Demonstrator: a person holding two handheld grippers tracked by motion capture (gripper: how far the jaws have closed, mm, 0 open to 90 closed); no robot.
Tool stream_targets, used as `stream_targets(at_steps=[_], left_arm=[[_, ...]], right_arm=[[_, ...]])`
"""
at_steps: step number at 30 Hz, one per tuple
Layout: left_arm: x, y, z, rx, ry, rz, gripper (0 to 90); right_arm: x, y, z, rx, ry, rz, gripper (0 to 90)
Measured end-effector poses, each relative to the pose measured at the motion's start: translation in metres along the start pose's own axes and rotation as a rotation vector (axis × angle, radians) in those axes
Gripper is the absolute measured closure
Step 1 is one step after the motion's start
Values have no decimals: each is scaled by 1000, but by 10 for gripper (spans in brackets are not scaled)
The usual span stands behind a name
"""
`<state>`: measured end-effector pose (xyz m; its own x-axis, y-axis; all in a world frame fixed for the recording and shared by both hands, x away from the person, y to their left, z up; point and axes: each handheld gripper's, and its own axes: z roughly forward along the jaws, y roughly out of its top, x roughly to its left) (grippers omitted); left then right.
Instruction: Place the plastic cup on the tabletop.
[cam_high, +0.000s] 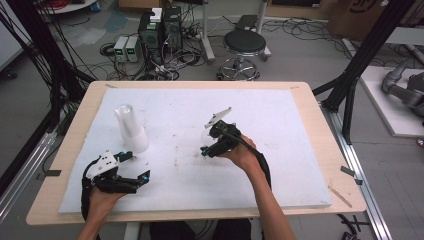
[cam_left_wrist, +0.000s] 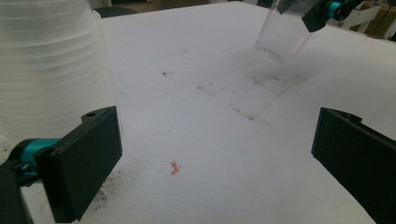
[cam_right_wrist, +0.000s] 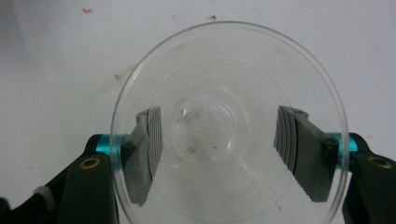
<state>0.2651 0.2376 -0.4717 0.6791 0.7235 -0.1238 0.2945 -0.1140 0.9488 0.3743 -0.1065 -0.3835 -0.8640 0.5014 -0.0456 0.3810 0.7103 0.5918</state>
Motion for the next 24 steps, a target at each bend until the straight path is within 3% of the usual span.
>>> stream_targets(at_steps=[8, 13, 19, 24], left_arm=[[1, 0, 0, -1, -4, -5, 17], [4, 0, 0, -1, -14, -39, 17], [4, 0, 0, 5, -18, -35, 17], [5, 0, 0, 5, -21, -44, 17]], right_arm=[[0, 7, 23, 80, -29, -16, 329], [3, 14, 31, 68, -37, -23, 329], [4, 18, 37, 63, -54, -30, 319], [3, 15, 43, 93, -61, -17, 198]])
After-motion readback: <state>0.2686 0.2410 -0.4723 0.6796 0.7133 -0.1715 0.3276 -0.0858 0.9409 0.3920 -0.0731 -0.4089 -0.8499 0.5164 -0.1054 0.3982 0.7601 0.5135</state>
